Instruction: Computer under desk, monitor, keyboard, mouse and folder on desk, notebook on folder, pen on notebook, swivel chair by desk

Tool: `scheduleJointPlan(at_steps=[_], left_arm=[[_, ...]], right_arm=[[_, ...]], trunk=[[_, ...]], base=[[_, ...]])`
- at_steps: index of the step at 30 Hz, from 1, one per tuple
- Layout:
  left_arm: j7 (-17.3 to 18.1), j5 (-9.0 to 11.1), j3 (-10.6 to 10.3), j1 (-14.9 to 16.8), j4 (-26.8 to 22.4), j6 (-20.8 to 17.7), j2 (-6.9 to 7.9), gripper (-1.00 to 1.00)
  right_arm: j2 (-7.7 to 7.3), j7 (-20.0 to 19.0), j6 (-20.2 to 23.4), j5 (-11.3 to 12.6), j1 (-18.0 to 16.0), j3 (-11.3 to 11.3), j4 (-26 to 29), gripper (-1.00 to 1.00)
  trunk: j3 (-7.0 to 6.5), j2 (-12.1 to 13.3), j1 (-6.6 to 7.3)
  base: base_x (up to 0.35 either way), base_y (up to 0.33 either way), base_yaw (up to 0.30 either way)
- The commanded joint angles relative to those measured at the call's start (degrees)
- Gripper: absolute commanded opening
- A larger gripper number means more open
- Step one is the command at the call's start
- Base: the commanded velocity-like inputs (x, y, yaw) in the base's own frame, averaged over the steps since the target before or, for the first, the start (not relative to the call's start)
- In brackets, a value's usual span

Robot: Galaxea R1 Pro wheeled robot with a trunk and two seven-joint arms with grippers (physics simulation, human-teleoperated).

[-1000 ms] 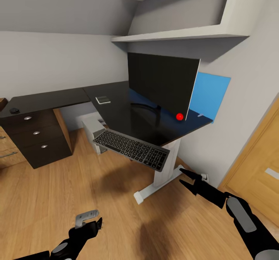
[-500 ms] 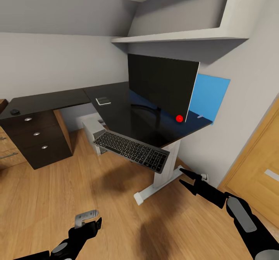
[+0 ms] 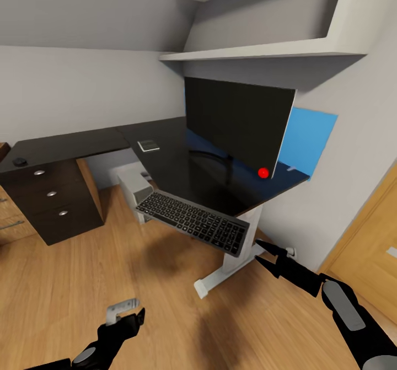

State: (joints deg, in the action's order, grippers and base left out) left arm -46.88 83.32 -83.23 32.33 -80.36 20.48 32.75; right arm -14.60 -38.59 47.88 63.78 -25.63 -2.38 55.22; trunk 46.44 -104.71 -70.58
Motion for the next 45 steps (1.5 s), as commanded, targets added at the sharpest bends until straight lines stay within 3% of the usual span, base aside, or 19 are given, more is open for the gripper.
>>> scheduleJointPlan(at_steps=[1, 31, 36, 38, 45], left_arm=[[-0.12, 0.27, -0.18, 0.11, -0.06, 0.28, 0.0, 1.0], [-0.12, 0.49, -0.71, 0.11, -0.06, 0.2, -0.23, 1.0], [-0.18, 0.48, -0.88, 0.11, -0.06, 0.23, -0.91, 1.0], [-0.22, 0.45, -1.16, 0.11, -0.04, 0.26, -1.95, 1.0], [-0.17, 0.36, -1.18, 0.11, 0.05, 0.35, -2.18, 1.0]], right_arm=[[0.01, -0.08, 0.34, 0.03, -0.04, -0.08, -0.01, 1.0], [0.01, 0.0, 0.2, -0.06, -0.04, 0.01, -0.11, 1.0], [0.01, -0.04, 0.2, -0.06, -0.04, 0.07, -0.11, 1.0], [0.01, -0.08, 0.2, -0.06, -0.04, 0.07, -0.11, 1.0], [0.41, -0.08, 0.26, -0.06, -0.04, 0.03, -0.11, 1.0]], trunk=[[0.05, -0.03, -0.01], [0.05, -0.03, -0.01], [0.05, -0.03, -0.01], [0.05, -0.03, -0.01], [0.05, -0.03, -0.01]], base=[[0.077, 0.09, 0.0], [0.06, 0.094, 0.0], [0.0, 0.018, 0.0], [0.0, 0.003, 0.0], [0.0, 0.129, 0.0]])
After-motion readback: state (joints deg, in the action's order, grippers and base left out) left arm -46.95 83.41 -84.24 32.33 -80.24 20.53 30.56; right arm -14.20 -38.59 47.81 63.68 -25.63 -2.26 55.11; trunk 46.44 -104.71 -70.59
